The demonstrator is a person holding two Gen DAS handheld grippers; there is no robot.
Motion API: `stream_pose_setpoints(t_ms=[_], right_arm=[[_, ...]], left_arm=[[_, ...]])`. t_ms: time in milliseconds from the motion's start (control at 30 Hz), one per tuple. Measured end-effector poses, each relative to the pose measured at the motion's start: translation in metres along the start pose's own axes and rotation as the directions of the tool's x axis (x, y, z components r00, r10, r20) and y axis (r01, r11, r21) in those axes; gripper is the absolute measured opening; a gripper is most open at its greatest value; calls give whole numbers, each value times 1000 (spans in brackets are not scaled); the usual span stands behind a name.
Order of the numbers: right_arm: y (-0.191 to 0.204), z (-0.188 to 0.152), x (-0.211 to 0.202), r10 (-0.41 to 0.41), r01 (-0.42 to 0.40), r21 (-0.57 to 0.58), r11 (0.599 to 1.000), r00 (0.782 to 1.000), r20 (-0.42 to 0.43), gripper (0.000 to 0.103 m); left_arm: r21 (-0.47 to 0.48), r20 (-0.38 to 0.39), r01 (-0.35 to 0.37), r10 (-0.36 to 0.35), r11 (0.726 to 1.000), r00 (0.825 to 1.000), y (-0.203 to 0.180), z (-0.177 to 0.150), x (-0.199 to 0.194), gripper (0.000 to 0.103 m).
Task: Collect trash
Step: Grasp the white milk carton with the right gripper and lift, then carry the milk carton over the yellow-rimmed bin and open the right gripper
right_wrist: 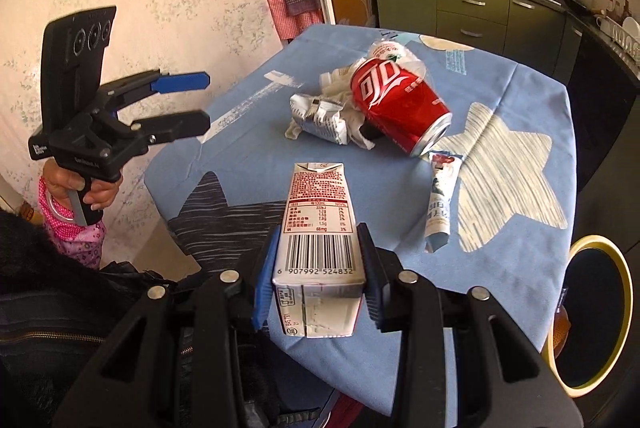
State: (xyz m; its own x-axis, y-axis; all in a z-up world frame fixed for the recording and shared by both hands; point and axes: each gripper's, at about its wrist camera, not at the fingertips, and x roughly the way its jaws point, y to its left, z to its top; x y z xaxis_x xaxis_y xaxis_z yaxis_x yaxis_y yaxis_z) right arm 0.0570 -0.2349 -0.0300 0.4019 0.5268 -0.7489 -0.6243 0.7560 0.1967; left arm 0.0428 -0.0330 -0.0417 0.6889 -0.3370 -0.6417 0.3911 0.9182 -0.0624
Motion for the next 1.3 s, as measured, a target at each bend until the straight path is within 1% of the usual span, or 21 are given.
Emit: stream_pose_setpoints(t_ms=[67,133,167,233,300,367,433,467,567,633,667,700,767,833,900,1000,1133,1200,1300], right_arm=[[-11,1,-14,-41,40,30,999,999,34,36],[-24,-1,-31,-106,101,71,992,992,67,36],[-37,-3,-42,-163,154,110,982,983,81,36],[-61,-9,-57,-257,239,186,953,963,83,36],[-96,-22,-72,-367,336,296,894,929,53,36],[-130,-37,-80,-451,411,400,819,893,6,36],[-159,-50,-83,-484,446,477,757,874,-48,36],[-175,-59,-83,-500,462,519,719,863,-76,36],[-211,-80,-80,-536,504,594,627,833,-140,36],[-230,-90,-76,-540,516,637,573,822,-180,37],[-235,-93,-75,-542,509,660,553,821,-179,37],[-238,-95,-76,-538,493,680,543,826,-170,44],[-237,-95,-76,-523,454,701,550,841,-135,52],[-233,-93,-72,-526,456,695,557,841,-130,53],[-228,-90,-64,-512,458,675,579,848,-137,57],[-229,-88,-57,-489,444,665,601,862,-133,57],[-232,-86,-49,-476,432,664,610,870,-129,57],[-234,-85,-45,-466,425,664,616,876,-128,57],[-234,-83,-40,-456,418,663,620,880,-128,57]], left_arm=[[2,-2,3,-3,1000,1000,0,0,1,92],[2,-5,7,-7,1000,1000,-1,0,2,92],[2,-7,9,-9,1000,1000,-1,0,3,92],[0,-11,15,-15,1000,1000,-1,-1,5,92],[0,-18,19,-19,1000,1000,-2,-2,8,92],[2,-25,23,-23,1000,999,-2,-2,12,92],[4,-32,26,-25,1000,999,-3,-2,16,92],[5,-35,26,-26,1000,999,-4,-1,17,92],[12,-44,29,-29,1000,999,-6,1,22,92],[20,-52,32,-31,999,998,-8,3,26,92],[22,-55,34,-33,999,998,-9,4,27,92],[26,-59,35,-34,999,998,-9,5,30,92],[37,-70,41,-39,998,997,-10,9,37,92],[48,-82,52,-48,998,995,-12,13,43,92],[65,-94,63,-57,996,994,-15,18,50,92],[124,-109,80,-67,989,992,-21,29,62,92],[242,-134,126,-95,962,986,-30,47,78,92],[274,-159,149,-108,950,981,-31,56,87,92],[293,-199,201,-146,935,969,-32,69,101,92]])
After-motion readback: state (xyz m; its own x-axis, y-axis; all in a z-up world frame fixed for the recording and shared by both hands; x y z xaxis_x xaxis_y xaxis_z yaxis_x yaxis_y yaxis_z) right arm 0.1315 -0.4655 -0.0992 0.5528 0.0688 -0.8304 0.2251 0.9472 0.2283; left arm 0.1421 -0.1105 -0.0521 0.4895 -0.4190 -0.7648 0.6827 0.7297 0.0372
